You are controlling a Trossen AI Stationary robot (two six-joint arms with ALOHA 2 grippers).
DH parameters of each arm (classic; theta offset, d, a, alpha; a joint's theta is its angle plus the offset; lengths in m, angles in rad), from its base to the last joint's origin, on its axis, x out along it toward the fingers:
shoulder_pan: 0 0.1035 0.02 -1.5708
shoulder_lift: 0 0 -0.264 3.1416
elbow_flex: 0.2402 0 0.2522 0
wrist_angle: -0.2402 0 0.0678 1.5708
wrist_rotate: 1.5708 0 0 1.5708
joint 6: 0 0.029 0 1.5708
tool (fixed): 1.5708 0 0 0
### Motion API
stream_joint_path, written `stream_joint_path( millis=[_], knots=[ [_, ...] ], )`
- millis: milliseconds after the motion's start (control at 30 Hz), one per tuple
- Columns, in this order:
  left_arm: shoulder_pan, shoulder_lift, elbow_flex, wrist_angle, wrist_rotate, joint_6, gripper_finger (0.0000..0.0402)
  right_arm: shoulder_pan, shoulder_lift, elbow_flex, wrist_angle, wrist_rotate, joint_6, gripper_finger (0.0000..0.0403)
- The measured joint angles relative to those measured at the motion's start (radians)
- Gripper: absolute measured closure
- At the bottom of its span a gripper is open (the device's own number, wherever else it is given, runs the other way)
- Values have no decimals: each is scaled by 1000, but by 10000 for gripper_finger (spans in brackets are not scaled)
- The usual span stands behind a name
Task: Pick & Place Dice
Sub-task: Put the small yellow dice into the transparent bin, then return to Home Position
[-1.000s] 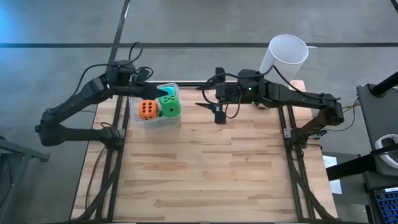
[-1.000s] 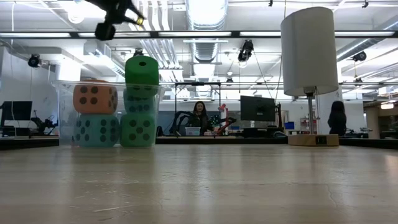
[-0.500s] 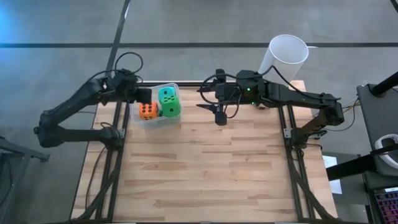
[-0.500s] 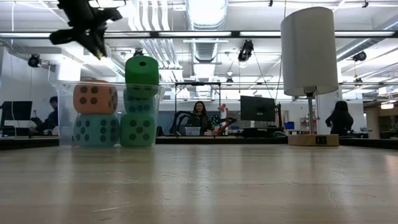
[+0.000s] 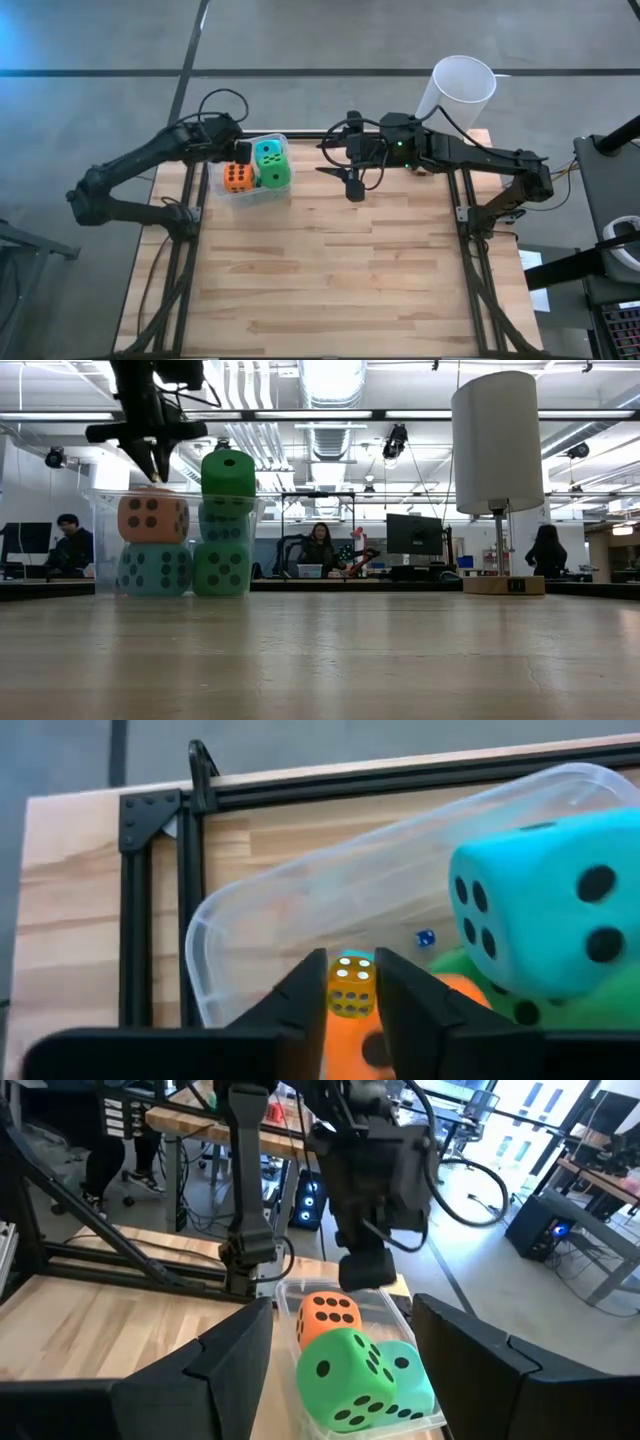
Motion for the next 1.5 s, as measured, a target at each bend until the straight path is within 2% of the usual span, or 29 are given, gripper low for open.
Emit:
stream_joint_path(
  millis=[267, 467, 600, 900, 1033, 1200, 1367, 1500],
  knots=[
    [15, 81, 0, 21, 4, 10, 218, 0, 0, 0, 1, 0, 0, 161],
    [15, 86, 6, 20, 11, 26, 190, 0, 0, 0, 0, 0, 0, 172],
    [16, 43, 47, 21, -6, 40, 223, -2, -5, 22, -18, 14, -5, 199],
    [-22, -148, 108, 23, 27, 150, 387, -2, -116, 69, -135, 51, 10, 337],
    [-70, -247, 99, 35, 30, 225, 395, -2, -196, 66, -191, 53, 57, 387],
    [-152, -353, 98, 76, 31, 293, 399, 2, -294, 8, -227, 50, 108, 390],
    [-240, -424, 77, 139, 31, 372, 400, 9, -403, -153, -173, 42, 179, 390],
    [-307, -484, -22, 278, 59, 431, 400, 33, -503, -317, -58, 41, 216, 390]
  ],
)
